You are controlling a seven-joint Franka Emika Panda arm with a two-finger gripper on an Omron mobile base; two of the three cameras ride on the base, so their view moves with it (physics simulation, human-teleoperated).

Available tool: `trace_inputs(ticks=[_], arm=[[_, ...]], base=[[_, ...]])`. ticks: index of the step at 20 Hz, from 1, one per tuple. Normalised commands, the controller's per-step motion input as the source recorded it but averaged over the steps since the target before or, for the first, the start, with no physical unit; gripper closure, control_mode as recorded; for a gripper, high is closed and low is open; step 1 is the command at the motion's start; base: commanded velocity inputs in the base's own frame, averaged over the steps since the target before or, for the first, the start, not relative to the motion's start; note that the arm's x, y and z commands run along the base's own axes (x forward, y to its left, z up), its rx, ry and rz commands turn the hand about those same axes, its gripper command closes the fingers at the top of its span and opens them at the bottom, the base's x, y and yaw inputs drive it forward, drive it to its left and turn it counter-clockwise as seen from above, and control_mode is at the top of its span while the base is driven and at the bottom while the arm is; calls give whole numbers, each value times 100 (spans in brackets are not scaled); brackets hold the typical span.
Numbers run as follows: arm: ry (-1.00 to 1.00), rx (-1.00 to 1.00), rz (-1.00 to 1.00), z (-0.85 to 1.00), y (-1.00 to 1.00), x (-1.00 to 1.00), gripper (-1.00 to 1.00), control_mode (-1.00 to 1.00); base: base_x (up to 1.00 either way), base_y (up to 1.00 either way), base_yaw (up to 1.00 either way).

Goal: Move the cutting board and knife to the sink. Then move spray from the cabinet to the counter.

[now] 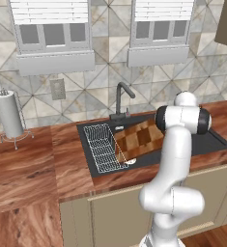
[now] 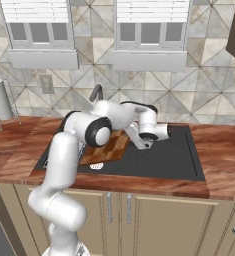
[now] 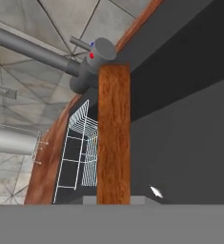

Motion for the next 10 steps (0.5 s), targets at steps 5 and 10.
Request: trace_inputs(ticks=[5,10], arm=[[0,25,-1,-9,26,0,100,-100],[0,18,-1,-23,46,0,100,-100]], base=[[0,0,0],[0,0,0]])
